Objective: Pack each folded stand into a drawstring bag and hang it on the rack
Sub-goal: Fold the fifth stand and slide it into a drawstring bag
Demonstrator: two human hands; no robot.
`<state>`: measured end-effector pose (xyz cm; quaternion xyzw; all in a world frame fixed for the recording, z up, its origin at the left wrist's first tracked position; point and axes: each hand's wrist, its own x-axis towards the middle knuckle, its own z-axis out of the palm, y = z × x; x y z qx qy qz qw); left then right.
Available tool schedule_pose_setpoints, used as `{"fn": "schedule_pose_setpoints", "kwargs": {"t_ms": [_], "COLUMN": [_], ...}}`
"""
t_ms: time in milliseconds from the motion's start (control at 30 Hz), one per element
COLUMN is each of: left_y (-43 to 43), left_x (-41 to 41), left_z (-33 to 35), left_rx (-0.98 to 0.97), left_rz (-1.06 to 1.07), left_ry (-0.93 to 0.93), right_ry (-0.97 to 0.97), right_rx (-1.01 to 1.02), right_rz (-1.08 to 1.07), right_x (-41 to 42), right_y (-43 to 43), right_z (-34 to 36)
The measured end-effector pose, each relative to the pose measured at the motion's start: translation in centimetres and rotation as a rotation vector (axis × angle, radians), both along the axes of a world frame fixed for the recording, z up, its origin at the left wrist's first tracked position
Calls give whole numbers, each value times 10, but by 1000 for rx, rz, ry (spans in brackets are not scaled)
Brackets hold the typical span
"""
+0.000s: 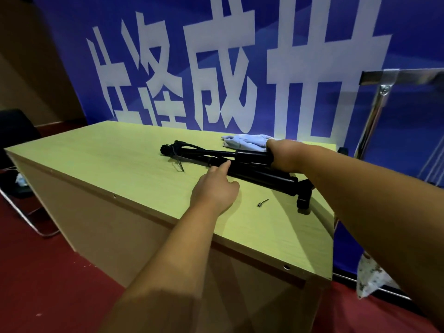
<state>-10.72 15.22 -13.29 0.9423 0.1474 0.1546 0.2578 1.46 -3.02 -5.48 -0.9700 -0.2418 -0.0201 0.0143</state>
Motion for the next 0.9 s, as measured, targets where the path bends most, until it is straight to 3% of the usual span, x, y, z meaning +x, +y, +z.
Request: {"fn": "schedule_pose_setpoints", "kwargs": {"t_ms": [300,567,767,900], "left_y": [-6,-30,-90,-122], "left_x": [-13,-41,-69,-98], "left_z": [10,63,143,178], "left_rx": [-110,-460,-838,-1061], "left_rz": [-10,-127,-396,-444], "left_ry": [16,-110,-330,-482], "right_ry": [-256,-365,-329,-251], "right_rx": [272,402,506,663], "right_rz": [16,12,-10,18], "right_x": [-35,-101,-156,-197], "right_y": [-23,-65,-87,-109], "right_z": [13,73,105,122]}}
